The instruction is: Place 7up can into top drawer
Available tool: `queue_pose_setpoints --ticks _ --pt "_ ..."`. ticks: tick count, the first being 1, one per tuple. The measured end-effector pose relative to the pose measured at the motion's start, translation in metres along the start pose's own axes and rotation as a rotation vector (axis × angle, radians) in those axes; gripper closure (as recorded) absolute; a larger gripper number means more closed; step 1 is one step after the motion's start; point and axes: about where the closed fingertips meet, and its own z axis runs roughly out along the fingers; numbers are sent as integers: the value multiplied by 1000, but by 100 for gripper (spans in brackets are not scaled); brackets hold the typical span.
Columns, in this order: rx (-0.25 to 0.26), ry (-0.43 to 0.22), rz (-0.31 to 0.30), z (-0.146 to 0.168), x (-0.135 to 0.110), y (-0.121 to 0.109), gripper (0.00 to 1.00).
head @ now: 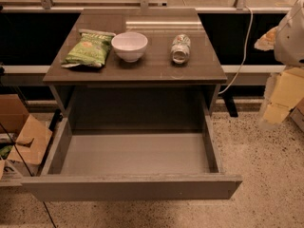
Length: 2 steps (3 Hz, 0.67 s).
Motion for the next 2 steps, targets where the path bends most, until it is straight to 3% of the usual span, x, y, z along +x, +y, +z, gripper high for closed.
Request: queue_pose_setpoints --ticks 1,2 --pt "0 0 0 0 0 0 0" --pt "21 -91 69 0 -5 -9 0"
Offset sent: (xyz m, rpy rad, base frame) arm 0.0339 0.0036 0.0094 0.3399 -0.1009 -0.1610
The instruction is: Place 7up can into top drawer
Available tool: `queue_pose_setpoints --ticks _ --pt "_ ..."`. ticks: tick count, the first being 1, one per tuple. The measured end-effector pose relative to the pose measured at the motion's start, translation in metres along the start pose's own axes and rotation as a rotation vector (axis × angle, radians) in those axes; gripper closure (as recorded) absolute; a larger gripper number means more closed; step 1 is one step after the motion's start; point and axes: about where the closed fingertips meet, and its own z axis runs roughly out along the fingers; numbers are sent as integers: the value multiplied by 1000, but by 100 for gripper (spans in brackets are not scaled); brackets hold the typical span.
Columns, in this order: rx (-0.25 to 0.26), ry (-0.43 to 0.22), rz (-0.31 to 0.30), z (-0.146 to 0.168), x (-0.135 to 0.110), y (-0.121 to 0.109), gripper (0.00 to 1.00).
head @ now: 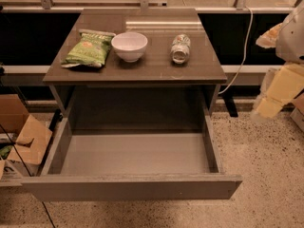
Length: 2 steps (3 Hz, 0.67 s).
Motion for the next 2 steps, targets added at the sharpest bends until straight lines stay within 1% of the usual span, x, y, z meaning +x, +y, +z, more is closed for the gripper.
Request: queue_pose_setpoints --ticks 1,2 --pt "36 -143 94 10 -21 -20 0" --pt "49 -247 152 24 -39 -38 0"
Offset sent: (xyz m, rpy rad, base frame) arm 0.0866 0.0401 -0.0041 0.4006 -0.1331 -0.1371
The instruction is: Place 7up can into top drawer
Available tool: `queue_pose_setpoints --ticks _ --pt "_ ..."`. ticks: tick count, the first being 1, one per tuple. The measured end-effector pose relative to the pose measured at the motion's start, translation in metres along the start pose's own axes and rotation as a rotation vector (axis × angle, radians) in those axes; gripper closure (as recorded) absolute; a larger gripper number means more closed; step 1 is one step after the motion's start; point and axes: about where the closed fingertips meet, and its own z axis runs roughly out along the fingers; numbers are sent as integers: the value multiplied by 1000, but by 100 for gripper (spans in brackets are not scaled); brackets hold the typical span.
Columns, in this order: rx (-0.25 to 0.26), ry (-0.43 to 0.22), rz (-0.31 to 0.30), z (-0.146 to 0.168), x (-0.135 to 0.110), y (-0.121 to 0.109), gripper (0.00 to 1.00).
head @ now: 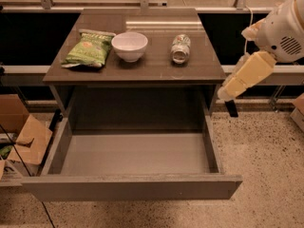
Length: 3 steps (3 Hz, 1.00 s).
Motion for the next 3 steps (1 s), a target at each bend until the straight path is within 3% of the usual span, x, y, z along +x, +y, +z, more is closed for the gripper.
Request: queue_pose_setpoints --ticks 1,2,3 --pt "-3 -58 43 24 -11 -16 0" --pt "-25 -78 95 74 -17 -52 0" --pt "-25 -78 95 74 -17 -52 0"
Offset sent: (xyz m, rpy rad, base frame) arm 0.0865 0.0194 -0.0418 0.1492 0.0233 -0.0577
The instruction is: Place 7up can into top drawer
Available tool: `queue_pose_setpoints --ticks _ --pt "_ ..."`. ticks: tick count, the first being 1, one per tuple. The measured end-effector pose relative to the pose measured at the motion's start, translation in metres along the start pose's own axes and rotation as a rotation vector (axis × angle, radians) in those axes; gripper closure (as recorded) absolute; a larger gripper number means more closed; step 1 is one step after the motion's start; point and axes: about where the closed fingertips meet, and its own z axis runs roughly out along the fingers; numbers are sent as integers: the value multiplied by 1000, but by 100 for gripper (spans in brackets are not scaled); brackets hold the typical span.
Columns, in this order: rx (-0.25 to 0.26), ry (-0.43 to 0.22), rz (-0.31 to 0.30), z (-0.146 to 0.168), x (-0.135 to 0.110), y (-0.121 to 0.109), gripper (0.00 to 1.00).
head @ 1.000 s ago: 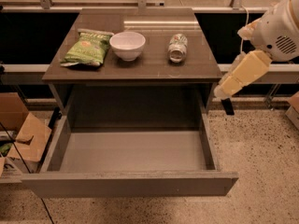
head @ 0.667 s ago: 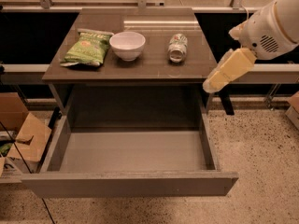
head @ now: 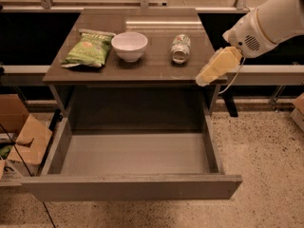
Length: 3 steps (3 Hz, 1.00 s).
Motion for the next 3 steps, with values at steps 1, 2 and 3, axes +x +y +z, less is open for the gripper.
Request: queue_pose_setpoints --ticks 1,2,3 --pt "0 -59 43 20 -10 1 0" --pt "16 -145 79 47 -30 -9 0" --pt "36 -208 114 76 -49 -28 0"
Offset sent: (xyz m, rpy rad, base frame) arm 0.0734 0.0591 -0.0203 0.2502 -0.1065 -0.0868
